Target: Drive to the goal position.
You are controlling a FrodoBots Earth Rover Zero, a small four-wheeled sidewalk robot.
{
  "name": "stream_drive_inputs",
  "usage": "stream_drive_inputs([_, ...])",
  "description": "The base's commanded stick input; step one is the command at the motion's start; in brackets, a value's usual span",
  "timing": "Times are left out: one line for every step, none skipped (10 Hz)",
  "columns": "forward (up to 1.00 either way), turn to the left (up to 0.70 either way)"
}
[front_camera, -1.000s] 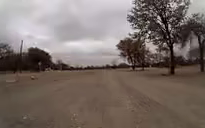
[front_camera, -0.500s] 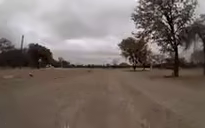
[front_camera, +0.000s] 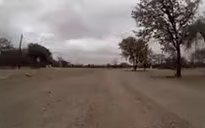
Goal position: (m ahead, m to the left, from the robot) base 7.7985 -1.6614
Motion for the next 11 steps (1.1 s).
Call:
stream_drive_inputs([0.70, -0.01])
stream_drive_inputs([0.70, -0.01])
stream_drive_inputs([0.70, -0.01])
stream_drive_inputs([0.70, -0.01])
stream_drive_inputs([0.70, -0.01])
stream_drive_inputs([0.70, -0.01])
stream_drive_inputs([0.70, -0.01])
stream_drive_inputs([0.70, -0.01])
stream_drive_inputs([0.70, -0.01])
stream_drive_inputs([0.70, -0.01])
stream_drive_inputs([0.70, -0.01])
